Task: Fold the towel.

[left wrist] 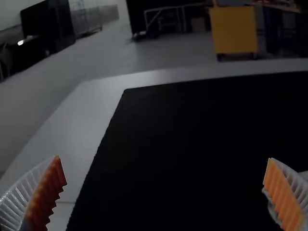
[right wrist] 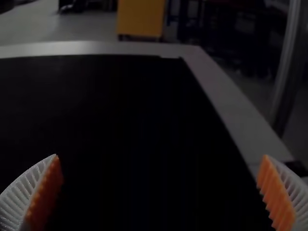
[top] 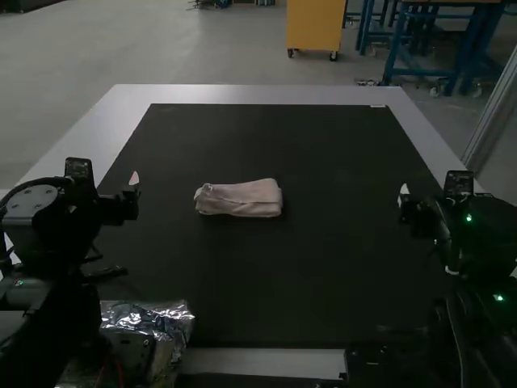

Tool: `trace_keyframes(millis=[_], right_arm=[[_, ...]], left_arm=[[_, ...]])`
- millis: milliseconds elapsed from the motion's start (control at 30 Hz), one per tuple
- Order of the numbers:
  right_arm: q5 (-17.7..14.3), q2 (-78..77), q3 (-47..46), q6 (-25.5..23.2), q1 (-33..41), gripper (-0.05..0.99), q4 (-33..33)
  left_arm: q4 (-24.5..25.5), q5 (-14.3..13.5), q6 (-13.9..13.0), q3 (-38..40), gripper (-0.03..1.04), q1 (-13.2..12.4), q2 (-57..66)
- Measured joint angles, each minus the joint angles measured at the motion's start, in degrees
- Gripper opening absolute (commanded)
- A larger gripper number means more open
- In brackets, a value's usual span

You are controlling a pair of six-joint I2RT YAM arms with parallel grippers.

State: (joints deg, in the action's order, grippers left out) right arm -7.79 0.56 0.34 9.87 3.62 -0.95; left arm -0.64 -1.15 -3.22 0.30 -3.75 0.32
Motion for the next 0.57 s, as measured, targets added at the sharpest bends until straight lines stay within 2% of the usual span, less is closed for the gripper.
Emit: trace_keyframes(millis=[567], right_arm=[[0.52,0.0,0.0,-0.04,0.0,0.92,0.0]], left_arm=[[0.02,-0.17,0.0,0.02,0.97,0.0,0.0]])
